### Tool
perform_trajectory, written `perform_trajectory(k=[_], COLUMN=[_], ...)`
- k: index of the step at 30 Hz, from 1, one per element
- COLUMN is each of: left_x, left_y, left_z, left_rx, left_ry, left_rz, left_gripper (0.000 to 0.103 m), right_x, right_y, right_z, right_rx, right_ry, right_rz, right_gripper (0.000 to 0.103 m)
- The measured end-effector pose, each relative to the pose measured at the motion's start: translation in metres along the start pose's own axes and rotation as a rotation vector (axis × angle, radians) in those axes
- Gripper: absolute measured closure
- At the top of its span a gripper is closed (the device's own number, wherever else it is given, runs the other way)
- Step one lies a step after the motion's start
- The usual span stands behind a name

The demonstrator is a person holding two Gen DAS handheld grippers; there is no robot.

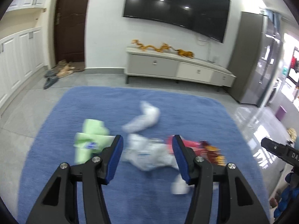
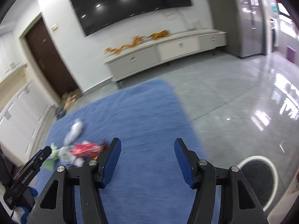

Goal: Collect trash
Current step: 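Move both tools back over the rug toward the remaining wrappers, then grasp the green wrapper with the left tool while the right tool grasps the brown chip bag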

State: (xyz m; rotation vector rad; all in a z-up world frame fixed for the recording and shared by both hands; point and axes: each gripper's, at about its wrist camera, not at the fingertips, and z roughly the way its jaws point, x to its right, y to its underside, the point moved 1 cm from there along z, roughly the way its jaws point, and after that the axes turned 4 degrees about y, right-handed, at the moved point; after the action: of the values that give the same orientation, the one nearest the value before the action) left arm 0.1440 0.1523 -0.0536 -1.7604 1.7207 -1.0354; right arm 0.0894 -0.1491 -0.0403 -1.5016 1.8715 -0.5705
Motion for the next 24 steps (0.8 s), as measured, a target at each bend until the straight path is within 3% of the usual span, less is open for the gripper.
perform_trajectory(k=[8, 12, 14, 18, 21, 24], left_x=[-0.069, -0.082, -0.091, -0.097, -0.094, -0.093], left_y=[-0.007, -0.008, -0.004, 0.005, 0.008, 0.011], left_z=[0.014, 0.038, 0.049, 0.064, 0.064, 0.061], left_rx=[0.000, -0.040, -0.070, -0.104, -0.102, -0.092], left_ry=[-0.114, -0.130, -0.141, -0.121, -0.113, -0.094], left_rz=[-0.072, -0.090, -0.101, -0.128, -0.122, -0.123], left_gripper=[0.051, 0.050, 0.049, 0.049, 0.050, 0.061], right_x=[-0.060, -0.069, -0.067, -0.065, -0.062, -0.060], right_y=[0.004, 0.008, 0.011, 0.012, 0.014, 0.020], right_z=[0.078, 0.105, 0.115, 0.122, 0.120, 0.107], right_rx=[-0.159, -0.218, -0.247, -0.264, -0.272, -0.263], right_ry=[-0.061, -0.058, -0.066, -0.089, -0.105, -0.116], right_rz=[-0.085, -0.093, -0.087, -0.105, -0.118, -0.133], right_gripper=[0.046, 0.048, 0.054, 0.065, 0.068, 0.074])
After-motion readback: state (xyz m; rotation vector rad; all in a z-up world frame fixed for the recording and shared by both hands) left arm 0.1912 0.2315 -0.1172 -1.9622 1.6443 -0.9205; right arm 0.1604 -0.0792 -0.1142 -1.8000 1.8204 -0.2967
